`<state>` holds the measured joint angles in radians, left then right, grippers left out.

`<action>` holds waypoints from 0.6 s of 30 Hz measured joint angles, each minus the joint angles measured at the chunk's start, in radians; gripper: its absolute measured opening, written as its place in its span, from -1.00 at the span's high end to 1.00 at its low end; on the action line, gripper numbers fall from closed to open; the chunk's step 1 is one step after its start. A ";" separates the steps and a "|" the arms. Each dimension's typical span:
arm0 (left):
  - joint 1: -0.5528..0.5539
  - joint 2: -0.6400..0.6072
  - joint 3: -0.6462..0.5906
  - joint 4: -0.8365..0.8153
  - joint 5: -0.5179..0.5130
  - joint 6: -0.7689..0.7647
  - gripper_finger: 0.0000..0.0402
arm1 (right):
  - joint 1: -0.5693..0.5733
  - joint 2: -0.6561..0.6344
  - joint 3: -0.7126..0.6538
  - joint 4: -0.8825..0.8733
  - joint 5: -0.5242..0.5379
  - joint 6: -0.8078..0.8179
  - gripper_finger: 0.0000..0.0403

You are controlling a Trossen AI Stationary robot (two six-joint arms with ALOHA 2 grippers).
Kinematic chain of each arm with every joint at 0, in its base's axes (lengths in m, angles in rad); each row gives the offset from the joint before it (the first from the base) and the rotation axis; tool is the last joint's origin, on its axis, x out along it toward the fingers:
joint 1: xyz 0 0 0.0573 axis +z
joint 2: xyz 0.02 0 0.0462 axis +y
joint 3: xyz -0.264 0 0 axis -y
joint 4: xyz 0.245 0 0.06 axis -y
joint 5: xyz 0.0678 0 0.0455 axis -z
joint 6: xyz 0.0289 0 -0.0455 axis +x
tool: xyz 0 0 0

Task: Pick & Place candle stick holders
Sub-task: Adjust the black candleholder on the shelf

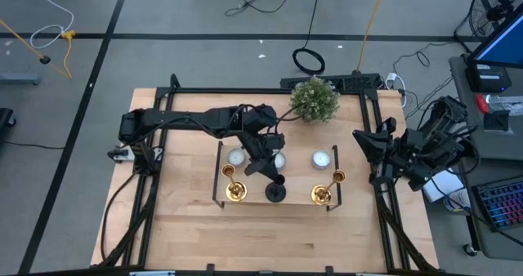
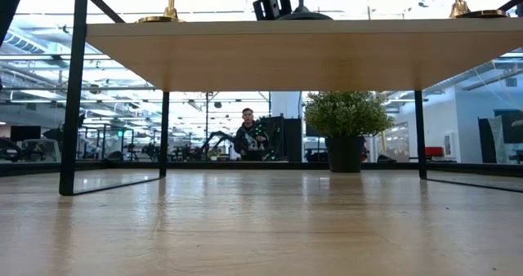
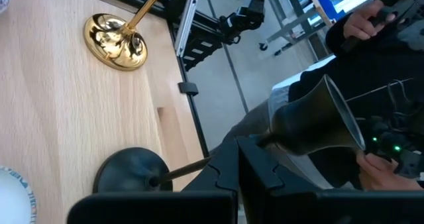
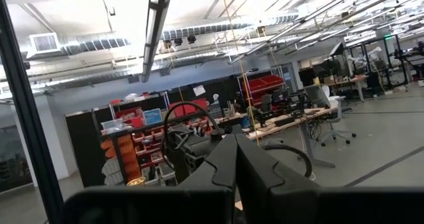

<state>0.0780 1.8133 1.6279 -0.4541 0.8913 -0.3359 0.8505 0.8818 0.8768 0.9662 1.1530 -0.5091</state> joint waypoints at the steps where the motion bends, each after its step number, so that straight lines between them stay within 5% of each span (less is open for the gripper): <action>1: 0.000 0.000 0.000 -0.001 0.000 0.000 1.00 | 0.000 0.000 0.000 0.000 0.000 0.000 1.00; 18: 0.000 0.000 0.000 -0.005 0.017 -0.003 1.00 | 0.000 0.000 0.000 0.000 0.000 -0.004 1.00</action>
<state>0.0780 1.8133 1.6279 -0.4592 0.9081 -0.3389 0.8505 0.8818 0.8768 0.9661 1.1526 -0.5129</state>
